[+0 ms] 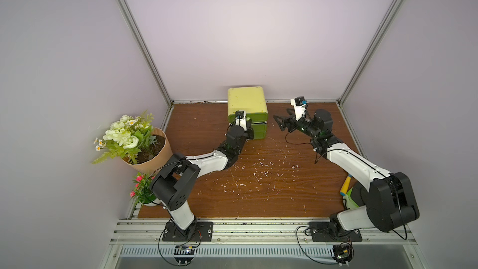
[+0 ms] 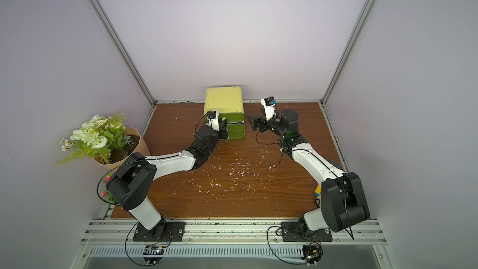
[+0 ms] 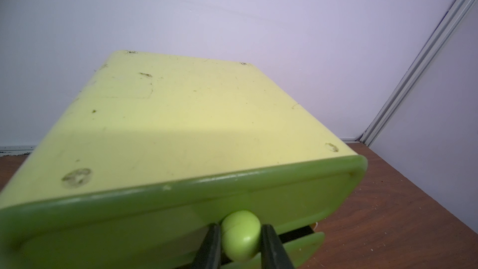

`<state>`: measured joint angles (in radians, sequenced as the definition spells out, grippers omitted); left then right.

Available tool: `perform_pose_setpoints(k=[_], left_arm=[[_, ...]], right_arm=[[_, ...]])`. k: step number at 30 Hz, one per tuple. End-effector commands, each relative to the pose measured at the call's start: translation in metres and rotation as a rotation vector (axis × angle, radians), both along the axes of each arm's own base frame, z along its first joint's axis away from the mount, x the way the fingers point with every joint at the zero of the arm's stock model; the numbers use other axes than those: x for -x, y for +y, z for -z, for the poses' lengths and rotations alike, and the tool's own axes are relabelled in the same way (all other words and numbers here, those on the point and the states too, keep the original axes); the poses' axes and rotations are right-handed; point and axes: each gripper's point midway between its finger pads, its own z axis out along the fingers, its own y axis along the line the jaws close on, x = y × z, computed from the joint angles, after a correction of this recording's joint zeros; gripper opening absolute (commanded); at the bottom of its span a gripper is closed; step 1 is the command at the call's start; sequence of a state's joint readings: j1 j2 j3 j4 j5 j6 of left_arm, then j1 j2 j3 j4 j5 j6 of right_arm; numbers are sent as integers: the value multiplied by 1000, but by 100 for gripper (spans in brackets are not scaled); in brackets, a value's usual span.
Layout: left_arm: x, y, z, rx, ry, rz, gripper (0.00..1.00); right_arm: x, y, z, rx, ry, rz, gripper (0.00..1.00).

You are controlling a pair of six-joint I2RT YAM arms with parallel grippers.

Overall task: Take the sponge out of the drawer
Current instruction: Open the drawer in the storage box.

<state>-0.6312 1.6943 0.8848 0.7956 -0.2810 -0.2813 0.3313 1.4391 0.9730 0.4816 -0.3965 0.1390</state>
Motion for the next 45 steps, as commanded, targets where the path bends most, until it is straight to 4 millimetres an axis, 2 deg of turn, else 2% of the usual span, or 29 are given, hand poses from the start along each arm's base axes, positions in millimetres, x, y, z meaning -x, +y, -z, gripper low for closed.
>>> perform_pose_setpoints(k=[1,4,20,32,35,45], left_arm=[[5,-6,-13,25,-57,24,5],[12,-7,-16,41,-72,40,1],[64,-18,-39,93,-181,96,1],[98,-19,-36,152,-171,152,2],[107,-24,-28,144,-156,161,3],[117,-21,-12,176,-144,165,8]], right_arm=[[5,-4,-29,-33,-78,7,92],[6,-3,-28,-27,-72,-2,92],[10,8,-25,-15,-35,-80,91],[15,12,-29,-19,-31,-115,92],[17,13,-29,-19,-30,-120,92],[19,14,-31,-24,-28,-133,92]])
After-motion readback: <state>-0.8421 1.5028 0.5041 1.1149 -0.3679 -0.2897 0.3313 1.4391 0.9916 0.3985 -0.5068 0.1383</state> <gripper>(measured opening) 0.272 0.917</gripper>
